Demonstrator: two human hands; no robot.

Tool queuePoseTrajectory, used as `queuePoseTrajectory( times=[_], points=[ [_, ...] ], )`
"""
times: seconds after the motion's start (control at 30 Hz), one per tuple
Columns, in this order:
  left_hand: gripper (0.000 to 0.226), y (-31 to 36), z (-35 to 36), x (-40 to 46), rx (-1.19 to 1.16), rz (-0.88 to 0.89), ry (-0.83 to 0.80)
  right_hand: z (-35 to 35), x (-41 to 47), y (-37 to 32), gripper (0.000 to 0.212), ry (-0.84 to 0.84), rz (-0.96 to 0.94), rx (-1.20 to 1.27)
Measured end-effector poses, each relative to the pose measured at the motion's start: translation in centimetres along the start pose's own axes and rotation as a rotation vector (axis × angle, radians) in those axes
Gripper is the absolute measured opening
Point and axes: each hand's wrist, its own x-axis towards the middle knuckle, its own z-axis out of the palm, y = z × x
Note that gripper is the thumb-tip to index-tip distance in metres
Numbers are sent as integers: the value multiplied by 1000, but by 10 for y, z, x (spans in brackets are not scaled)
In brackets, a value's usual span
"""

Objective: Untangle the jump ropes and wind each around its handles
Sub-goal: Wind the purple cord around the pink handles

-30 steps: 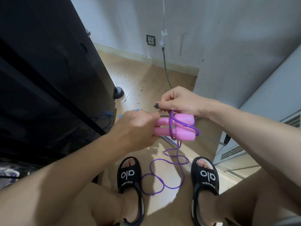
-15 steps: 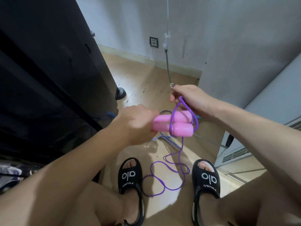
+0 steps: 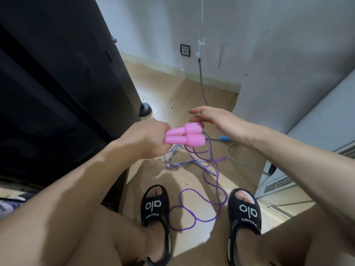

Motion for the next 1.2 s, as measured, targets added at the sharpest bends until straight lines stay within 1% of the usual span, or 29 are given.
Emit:
queuePoseTrajectory(
  times=[0.03, 0.1, 0.13, 0.2, 0.27, 0.33, 0.47, 0.53, 0.57, 0.63, 0.7, 0.77, 0.8, 0.83, 0.87, 0.93, 0.97, 1.0, 1.03, 1.07, 1.13, 1.17, 1.2],
  points=[
    [19, 0, -4, -1, -56, 21, 8, 5, 2, 0, 36, 1, 10, 40],
    [22, -4, -10, -4, -172, 49, 33, 13, -5, -2, 50, -27, -7, 4],
    [24, -7, -11, -5, -229, 54, 40, 14, -9, -3, 54, -47, -36, -2],
    [24, -14, -12, -8, -350, 54, 43, 16, -16, -6, 60, -67, -78, 68],
    [24, -21, -10, -8, -467, 33, 47, 19, -16, -10, 60, -9, -71, 157],
    [28, -23, -8, -7, -522, 13, 40, 19, -14, -11, 55, 83, -67, 137],
    [38, -26, -8, -3, -610, -50, 43, 3, -10, -6, 45, 191, -169, -81],
    [40, -28, -9, -2, -664, -87, 64, -3, -7, -2, 45, 248, -183, -164],
    [41, -27, -9, -1, -722, -107, 67, -3, -8, 0, 46, 290, -187, -216],
    [40, -21, -6, 0, -908, -151, 60, 4, -11, 1, 44, 384, -213, -290],
    [34, -7, -3, 2, -1117, -228, 49, 21, -16, -2, 31, 468, -241, -381],
    [30, 5, -1, 8, -1269, -323, 40, 38, -18, -4, 20, 556, -297, -611],
    [27, 10, -1, 10, -1302, -362, 39, 44, -17, -4, 19, 578, -335, -747],
    [25, 12, 0, 11, -1306, -391, 39, 48, -17, -7, 22, 569, -341, -888],
    [22, 13, 1, 12, -1283, -409, 41, 49, -17, -8, 24, 530, -321, -1015],
    [20, 11, 5, 14, -1160, -424, 58, 50, -22, -15, 20, 418, -284, -1190],
    [21, 10, 7, 15, -1053, -421, 66, 50, -25, -16, 16, 364, -290, -1239],
    [23, 8, 11, 16, -921, -407, 69, 54, -28, -16, 18, 316, -324, -1254],
    [25, 8, 12, 15, -767, -388, 64, 59, -33, -16, 29, 262, -355, -1274],
    [24, 9, 14, 15, -608, -363, 55, 64, -35, -14, 41, 273, -426, -1273],
    [14, 12, 18, 11, -324, -292, 33, 62, -27, -4, 55, 293, -578, -1294],
    [11, 14, 20, 11, -198, -238, 28, 62, -26, -3, 58, 246, -580, -1321],
    [9, 17, 21, 9, -82, -184, 30, 61, -28, -7, 56, 167, -534, -1341]
  ],
)
